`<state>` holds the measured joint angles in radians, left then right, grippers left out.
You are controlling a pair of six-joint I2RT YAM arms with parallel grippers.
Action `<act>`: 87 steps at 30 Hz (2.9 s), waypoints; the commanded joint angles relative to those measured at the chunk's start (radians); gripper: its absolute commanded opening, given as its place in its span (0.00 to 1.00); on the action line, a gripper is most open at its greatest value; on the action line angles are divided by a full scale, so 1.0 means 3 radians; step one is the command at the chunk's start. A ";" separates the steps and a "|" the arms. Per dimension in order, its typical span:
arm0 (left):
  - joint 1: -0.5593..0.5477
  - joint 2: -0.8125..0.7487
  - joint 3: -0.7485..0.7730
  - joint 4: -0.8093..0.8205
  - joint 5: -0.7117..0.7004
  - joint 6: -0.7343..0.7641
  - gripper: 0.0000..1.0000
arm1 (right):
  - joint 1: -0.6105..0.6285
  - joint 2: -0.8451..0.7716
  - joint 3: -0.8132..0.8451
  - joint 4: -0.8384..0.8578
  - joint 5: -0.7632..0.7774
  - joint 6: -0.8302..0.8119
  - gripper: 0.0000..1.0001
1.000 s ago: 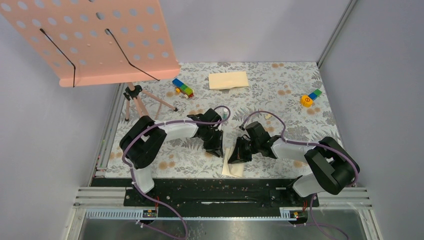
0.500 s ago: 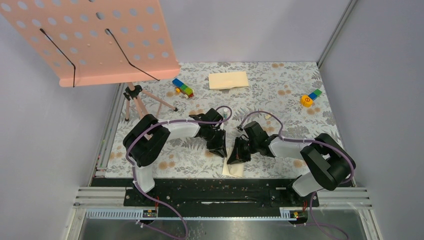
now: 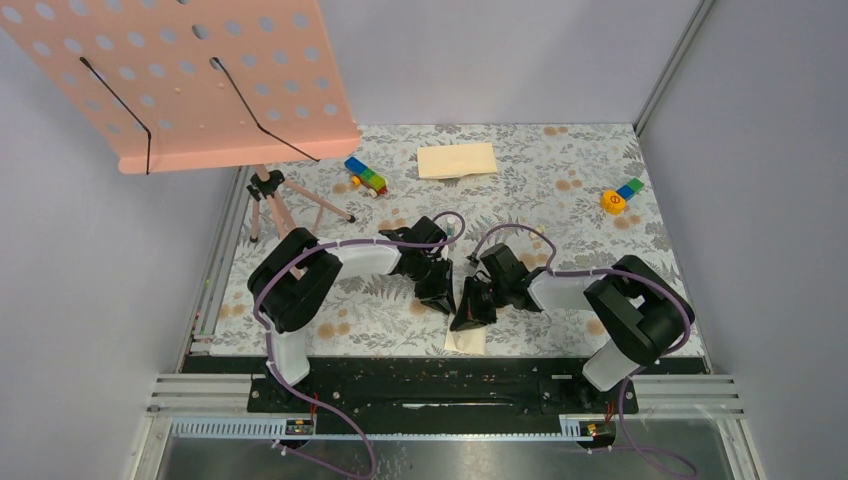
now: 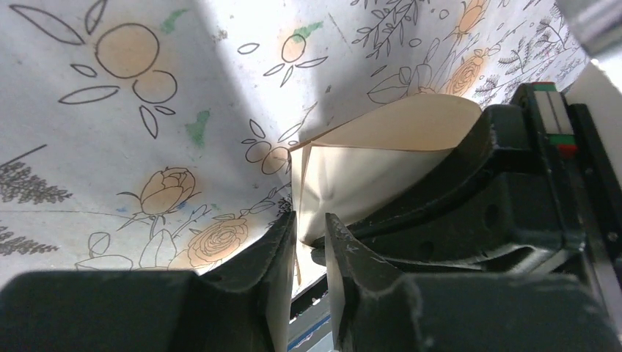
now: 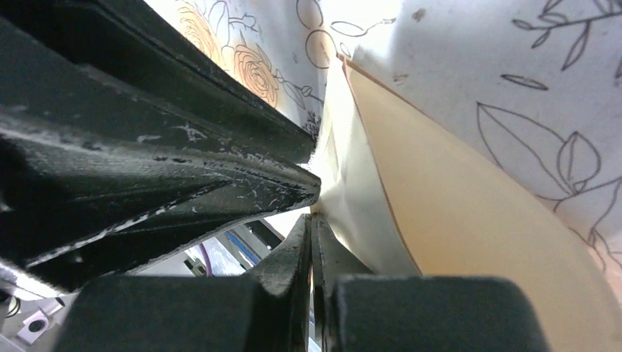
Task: Place the letter into the envelope and seal it
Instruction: Fold the letter at the center of the board.
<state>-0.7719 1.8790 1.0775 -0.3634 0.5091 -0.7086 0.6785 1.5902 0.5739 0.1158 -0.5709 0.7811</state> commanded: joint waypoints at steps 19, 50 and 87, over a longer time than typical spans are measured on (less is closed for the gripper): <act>0.0011 -0.0440 -0.0147 -0.0051 -0.0175 0.0038 0.24 | 0.0031 0.0011 0.0025 0.0054 0.0041 -0.0008 0.50; -0.0013 -0.0077 -0.0056 0.0484 0.0204 -0.0185 0.23 | 0.0032 0.0086 0.0035 0.0068 0.0027 -0.0011 0.00; -0.0131 0.0053 0.0120 -0.0260 -0.0325 -0.0005 0.21 | -0.0093 -0.1753 -0.0302 -0.1507 0.1677 0.0287 0.09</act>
<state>-0.8062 1.9137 1.1381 -0.3927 0.4660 -0.7410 0.6590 1.0183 0.4835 -0.3271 -0.1131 0.8257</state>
